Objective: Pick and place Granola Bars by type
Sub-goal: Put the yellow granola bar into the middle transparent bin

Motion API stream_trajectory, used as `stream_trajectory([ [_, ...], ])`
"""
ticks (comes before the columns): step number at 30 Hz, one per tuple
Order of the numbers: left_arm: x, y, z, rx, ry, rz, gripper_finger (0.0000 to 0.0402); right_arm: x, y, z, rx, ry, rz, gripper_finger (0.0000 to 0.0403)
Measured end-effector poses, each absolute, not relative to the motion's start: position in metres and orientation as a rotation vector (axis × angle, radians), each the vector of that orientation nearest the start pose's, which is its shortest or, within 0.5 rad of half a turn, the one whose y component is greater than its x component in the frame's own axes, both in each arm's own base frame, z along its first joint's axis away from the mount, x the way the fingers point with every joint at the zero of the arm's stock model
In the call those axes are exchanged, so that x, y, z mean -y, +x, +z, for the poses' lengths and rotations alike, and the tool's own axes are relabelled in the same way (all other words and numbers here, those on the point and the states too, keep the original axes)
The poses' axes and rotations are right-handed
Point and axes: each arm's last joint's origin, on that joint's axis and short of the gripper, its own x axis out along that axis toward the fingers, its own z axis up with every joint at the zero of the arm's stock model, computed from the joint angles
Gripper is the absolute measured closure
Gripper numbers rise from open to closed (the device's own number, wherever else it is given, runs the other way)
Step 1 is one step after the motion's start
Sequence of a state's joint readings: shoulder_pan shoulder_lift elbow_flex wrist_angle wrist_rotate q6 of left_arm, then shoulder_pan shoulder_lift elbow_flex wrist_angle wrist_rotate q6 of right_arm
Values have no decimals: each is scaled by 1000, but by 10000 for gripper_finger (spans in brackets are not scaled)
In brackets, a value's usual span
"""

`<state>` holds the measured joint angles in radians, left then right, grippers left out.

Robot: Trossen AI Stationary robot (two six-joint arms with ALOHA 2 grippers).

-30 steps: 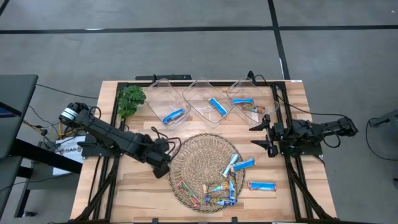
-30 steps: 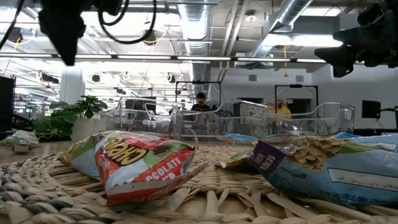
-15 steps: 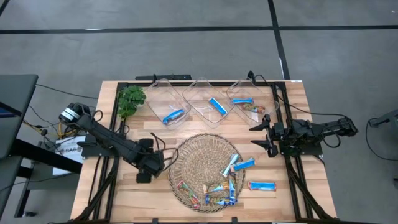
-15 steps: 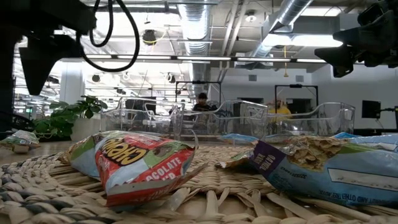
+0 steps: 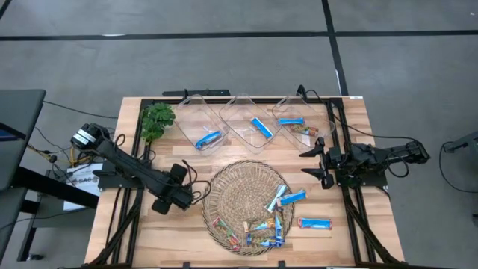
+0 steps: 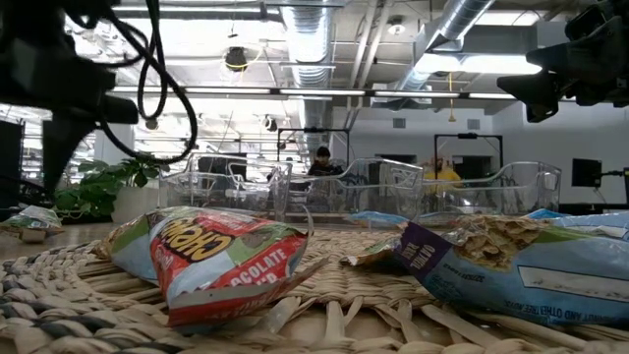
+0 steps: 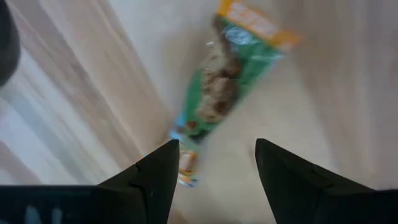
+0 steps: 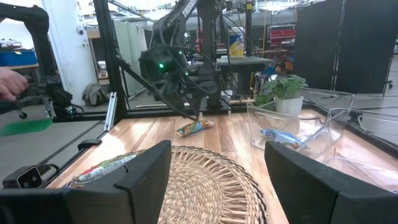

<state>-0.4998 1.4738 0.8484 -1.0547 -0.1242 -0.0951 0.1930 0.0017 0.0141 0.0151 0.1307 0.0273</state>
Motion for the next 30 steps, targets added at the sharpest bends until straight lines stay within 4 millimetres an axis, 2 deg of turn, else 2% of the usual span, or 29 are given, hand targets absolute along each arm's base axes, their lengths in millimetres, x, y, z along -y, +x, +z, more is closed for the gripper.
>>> stream_trajectory([
  [5,94,192,165,-1589,545,-212,196,-15,96,170,26,31,62,147],
  [12,91,187,148,-1571,531,-311,196,-15,96,170,26,31,62,147],
  [17,91,190,145,-1525,583,-301,196,-15,96,170,26,31,63,147],
  [22,90,193,145,-1502,560,-299,198,-15,96,170,26,31,63,147],
  [25,90,195,145,-1485,514,-299,214,-15,96,170,26,32,63,147],
  [30,90,200,145,-1453,458,-275,270,-15,96,170,27,31,62,147],
])
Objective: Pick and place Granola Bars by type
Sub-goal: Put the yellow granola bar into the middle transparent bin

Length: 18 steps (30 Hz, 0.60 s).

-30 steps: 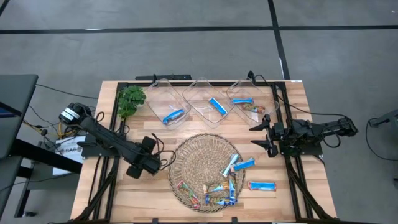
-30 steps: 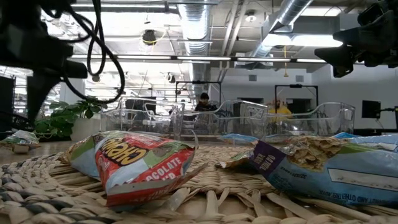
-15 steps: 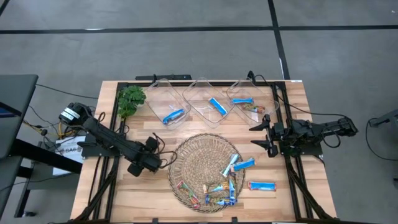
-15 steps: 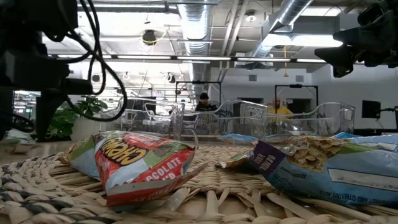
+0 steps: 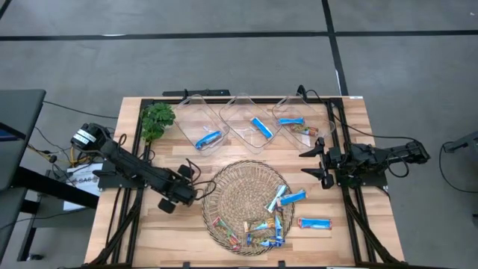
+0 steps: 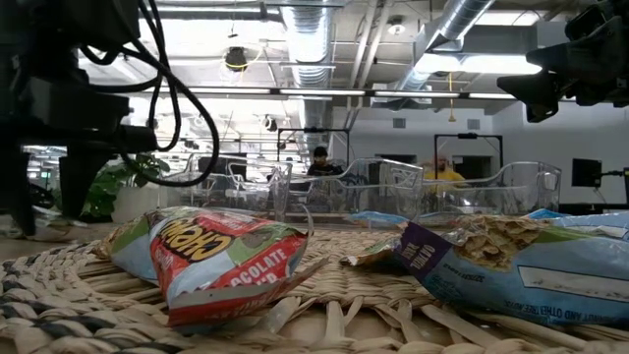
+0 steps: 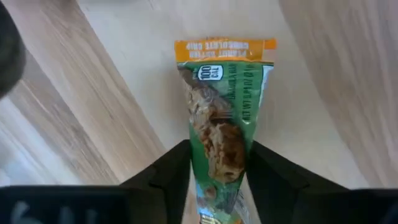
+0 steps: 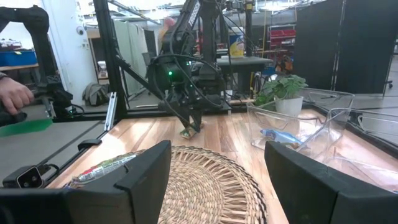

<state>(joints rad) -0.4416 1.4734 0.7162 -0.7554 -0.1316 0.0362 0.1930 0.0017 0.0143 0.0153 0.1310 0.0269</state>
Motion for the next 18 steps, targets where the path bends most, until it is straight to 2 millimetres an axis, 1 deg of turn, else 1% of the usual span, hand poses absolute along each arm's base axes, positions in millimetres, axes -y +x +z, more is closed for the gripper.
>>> stream_trajectory([
  [4,92,204,146,-1422,402,-273,314,-15,96,170,26,31,63,147],
  [10,96,214,147,-1309,330,-246,361,-15,96,170,26,32,62,147],
  [14,98,225,150,-1205,270,-226,377,-15,96,170,26,31,63,147],
  [18,98,239,156,-1054,231,-191,379,-15,96,170,26,31,63,147],
])
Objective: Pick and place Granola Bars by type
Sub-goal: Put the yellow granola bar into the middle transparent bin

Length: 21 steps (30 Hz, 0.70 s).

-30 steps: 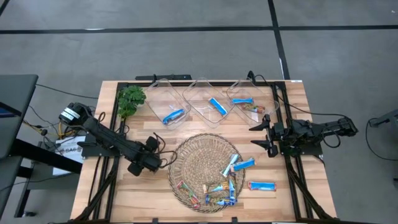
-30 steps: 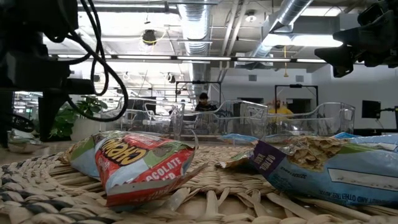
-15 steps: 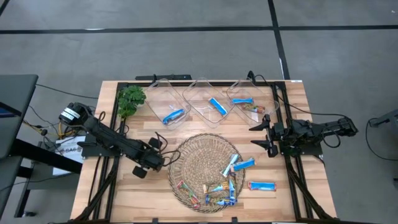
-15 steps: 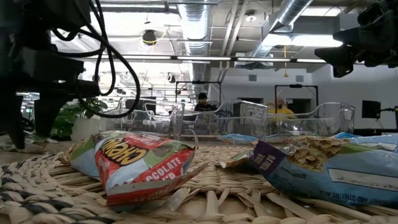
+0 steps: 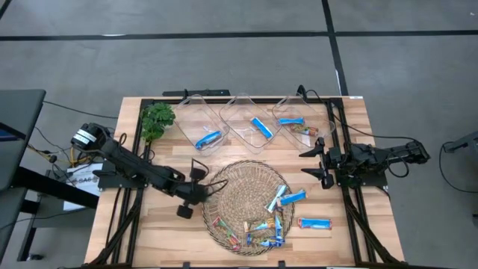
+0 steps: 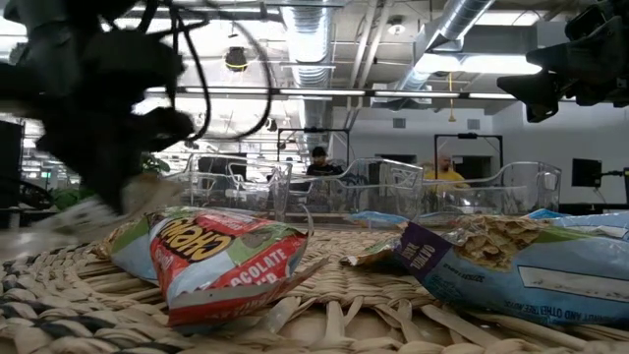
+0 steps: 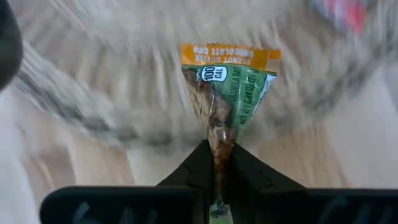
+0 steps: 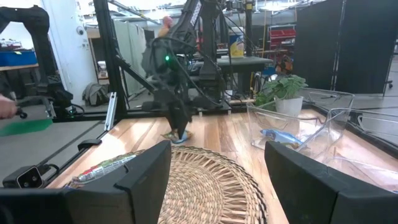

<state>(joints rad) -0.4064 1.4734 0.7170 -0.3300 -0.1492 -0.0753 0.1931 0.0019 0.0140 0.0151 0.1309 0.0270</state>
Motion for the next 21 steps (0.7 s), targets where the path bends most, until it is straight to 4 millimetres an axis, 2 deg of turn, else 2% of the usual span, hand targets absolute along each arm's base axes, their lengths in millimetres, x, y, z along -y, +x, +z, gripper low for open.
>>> stream_trajectory([
  [6,92,267,175,-731,257,-40,375,-15,96,170,27,31,63,147],
  [12,75,293,208,-349,212,110,374,-15,96,170,26,31,63,147],
  [17,59,302,235,-73,106,159,374,-15,96,170,26,31,63,147],
  [21,53,304,244,17,71,166,374,-15,96,170,26,32,63,147],
])
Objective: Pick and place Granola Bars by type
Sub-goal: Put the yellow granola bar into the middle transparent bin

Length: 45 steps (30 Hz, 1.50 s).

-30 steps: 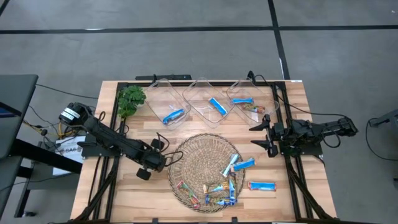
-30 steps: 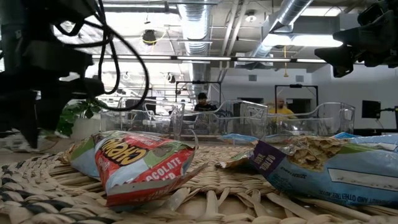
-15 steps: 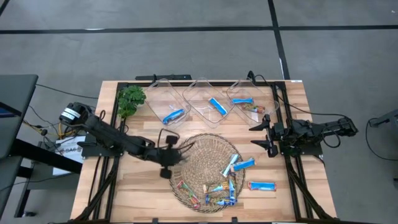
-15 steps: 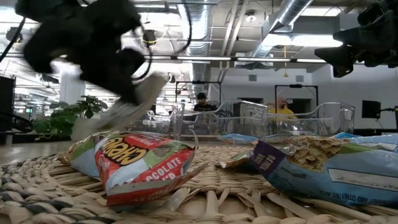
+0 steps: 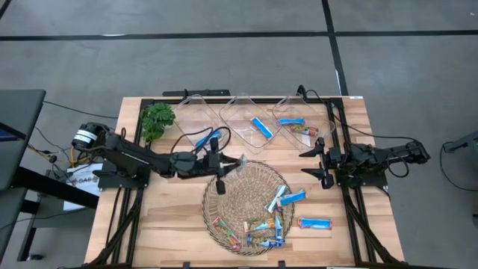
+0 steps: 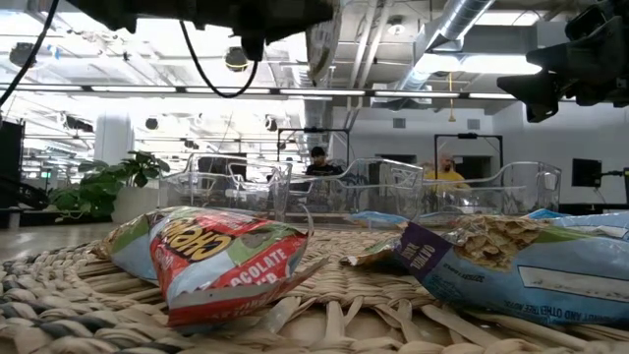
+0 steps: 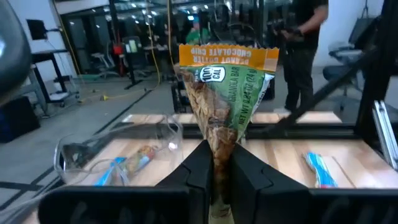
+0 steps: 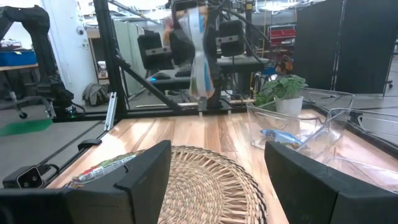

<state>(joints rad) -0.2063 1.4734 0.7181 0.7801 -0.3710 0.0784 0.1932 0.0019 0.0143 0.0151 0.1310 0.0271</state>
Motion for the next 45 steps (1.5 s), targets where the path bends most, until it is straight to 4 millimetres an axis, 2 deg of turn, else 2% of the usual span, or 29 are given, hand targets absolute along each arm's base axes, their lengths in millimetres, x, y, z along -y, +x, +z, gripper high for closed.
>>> stream_trajectory([
  [6,47,305,244,14,60,184,374,-15,96,170,26,31,63,147],
  [10,29,307,244,16,27,243,374,-15,96,170,26,31,62,147],
  [15,-12,312,248,-9,31,376,374,-15,96,170,26,32,63,147],
  [22,-77,317,271,-131,68,509,374,-15,96,170,26,31,63,147],
  [26,-103,322,279,-157,111,568,374,-15,96,170,26,31,63,147],
  [34,-136,348,272,-199,159,533,374,-15,96,170,26,32,63,147],
  [40,-154,367,249,-370,203,527,374,-15,96,170,26,32,63,147],
  [45,-163,382,227,-532,260,419,374,-15,96,170,26,31,63,147],
])
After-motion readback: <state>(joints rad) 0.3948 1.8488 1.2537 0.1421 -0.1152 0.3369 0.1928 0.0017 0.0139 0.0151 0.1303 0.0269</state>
